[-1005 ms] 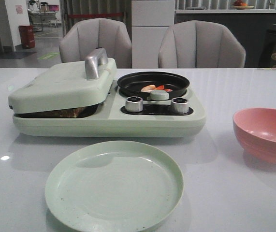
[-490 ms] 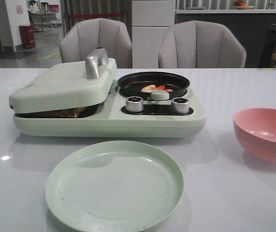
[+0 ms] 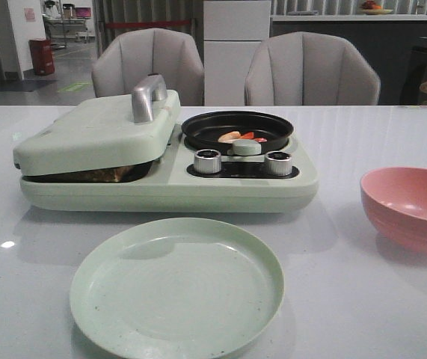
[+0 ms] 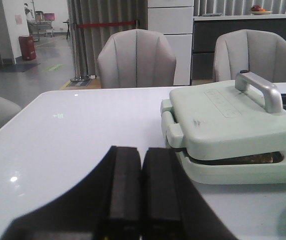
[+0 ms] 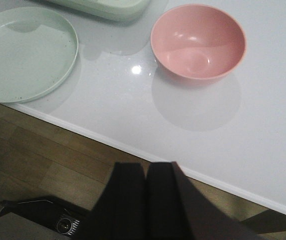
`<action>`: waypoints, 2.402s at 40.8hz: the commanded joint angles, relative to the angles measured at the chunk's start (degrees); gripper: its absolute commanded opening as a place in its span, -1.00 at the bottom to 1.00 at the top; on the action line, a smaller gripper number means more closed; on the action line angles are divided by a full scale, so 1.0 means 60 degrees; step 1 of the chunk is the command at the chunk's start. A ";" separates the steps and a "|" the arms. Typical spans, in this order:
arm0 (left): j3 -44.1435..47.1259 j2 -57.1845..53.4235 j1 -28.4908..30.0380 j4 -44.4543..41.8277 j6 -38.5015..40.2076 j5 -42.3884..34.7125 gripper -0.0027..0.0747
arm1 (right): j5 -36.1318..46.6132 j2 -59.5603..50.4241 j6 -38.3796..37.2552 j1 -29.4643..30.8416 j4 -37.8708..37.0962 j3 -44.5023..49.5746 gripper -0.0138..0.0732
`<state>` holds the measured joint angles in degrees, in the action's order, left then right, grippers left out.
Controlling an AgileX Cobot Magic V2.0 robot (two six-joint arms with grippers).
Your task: Make breakfast with bread and shrimp
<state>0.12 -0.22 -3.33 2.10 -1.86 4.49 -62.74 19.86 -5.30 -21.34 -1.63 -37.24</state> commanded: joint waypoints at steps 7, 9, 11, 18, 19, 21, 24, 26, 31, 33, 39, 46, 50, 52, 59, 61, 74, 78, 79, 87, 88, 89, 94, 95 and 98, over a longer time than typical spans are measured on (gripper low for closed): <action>0.0287 -0.0175 -0.0052 0.0111 0.0055 -0.0962 -0.67 | 0.0533 0.0079 0.0044 0.0007 -0.0071 -0.0254 -0.60; 0.0287 -0.0156 -0.0052 0.0111 0.0055 -0.0962 -0.67 | 0.0533 0.0079 0.0044 0.0007 -0.0071 -0.0254 -0.60; 0.0287 -0.0156 -0.0052 0.0111 0.0055 -0.0962 -0.67 | 0.0533 0.0079 0.0044 0.0007 -0.0071 -0.0254 -0.60; 0.0287 -0.0156 -0.0052 0.0111 0.0055 -0.0962 -0.67 | 0.0513 0.0079 0.0044 0.0007 -0.0071 -0.0254 -0.60; 0.0287 -0.0156 -0.0052 0.0111 0.0055 -0.0962 -0.67 | 0.0513 0.0079 0.0044 0.0007 -0.0071 -0.0254 -0.60; 0.0287 -0.0156 -0.0052 0.0111 0.0055 -0.0962 -0.67 | 0.0513 0.0079 0.0044 0.0007 -0.0071 -0.0254 -0.60; 0.0287 -0.0156 -0.0052 0.0111 0.0055 -0.0962 -0.67 | 0.0513 0.0079 0.0044 0.0007 -0.0071 -0.0254 -0.60; 0.0287 -0.0156 -0.0052 0.0111 0.0055 -0.0962 -0.67 | 0.0513 0.0079 0.0044 0.0007 -0.0071 -0.0254 -0.60; 0.0287 -0.0156 -0.0052 0.0111 0.0055 -0.0962 -0.67 | 0.0513 0.0079 0.0044 0.0007 -0.0071 -0.0254 -0.60; 0.0287 -0.0156 -0.0052 0.0111 0.0055 -0.0962 -0.67 | 0.0513 0.0079 0.0044 0.0007 -0.0071 -0.0254 -0.60; 0.0287 -0.0156 -0.0052 0.0111 0.0055 -0.0962 -0.67 | 0.0513 0.0079 0.0044 0.0007 -0.0071 -0.0254 -0.60; 0.0287 -0.0156 -0.0052 0.0111 0.0055 -0.0962 -0.67 | 0.1006 -0.0461 0.0052 0.0704 -0.0223 -0.0037 -0.60; 0.0287 -0.0156 -0.0052 0.0111 0.0055 -0.0962 -0.67 | 0.2174 -0.1109 0.0052 0.1802 -0.0253 0.0534 -0.60; 0.0287 -0.0156 -0.0052 0.0111 0.0055 -0.0962 -0.67 | 0.2881 -0.1427 0.0052 0.2283 -0.0253 0.0968 -0.60; 0.0287 -0.0156 -0.0052 0.0111 0.0055 -0.0962 -0.67 | 0.4877 -0.2646 0.0052 0.3880 -0.0243 0.2597 -0.60; 0.0287 -0.0156 -0.0052 0.0111 0.0055 -0.0962 -0.67 | 0.5335 -0.2902 0.0052 0.4115 -0.0202 0.3043 -0.60; 0.0287 -0.0156 -0.0052 0.0111 0.0055 -0.0962 -0.67 | 0.8759 -0.3606 0.0044 0.4205 -0.0193 0.5619 -0.60; 0.0287 -0.0156 -0.0052 0.0111 0.0055 -0.0962 -0.67 | 1.0166 -0.3606 0.0044 0.4205 -0.0062 0.6348 -0.60; 0.0287 -0.0156 -0.0052 0.0111 0.0055 -0.0962 -0.67 | 1.0119 -0.3606 0.0044 0.4205 -0.0024 0.6337 -0.60; 0.0287 -0.0156 -0.0052 0.0111 0.0055 -0.0962 -0.67 | 1.0256 -0.3606 0.0044 0.4205 -0.0028 0.6314 -0.60; 0.0287 -0.0156 -0.0052 0.0111 0.0055 -0.0962 -0.67 | 1.0256 -0.3606 0.0044 0.4205 -0.0028 0.6314 -0.60; 0.0287 -0.0156 -0.0052 0.0111 0.0055 -0.0962 -0.67 | 1.0244 -0.3606 0.0044 0.4205 -0.0028 0.6314 -0.60; 0.0287 -0.0156 -0.0052 0.0111 0.0055 -0.0962 -0.67 | 1.0231 -0.3606 0.0044 0.4205 -0.0018 0.6314 -0.60; 0.0287 -0.0156 -0.0052 0.0111 0.0055 -0.0962 -0.67 | 1.0231 -0.3606 0.0044 0.4205 -0.0006 0.6314 -0.60; 0.0287 -0.0156 -0.0052 0.0111 0.0055 -0.0962 -0.67 | 1.0231 -0.3606 0.0035 0.4205 0.0180 0.6314 -0.60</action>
<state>0.12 -0.22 -3.33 2.24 -1.86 3.77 -6.82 -0.68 -5.30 3.83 -1.63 1.63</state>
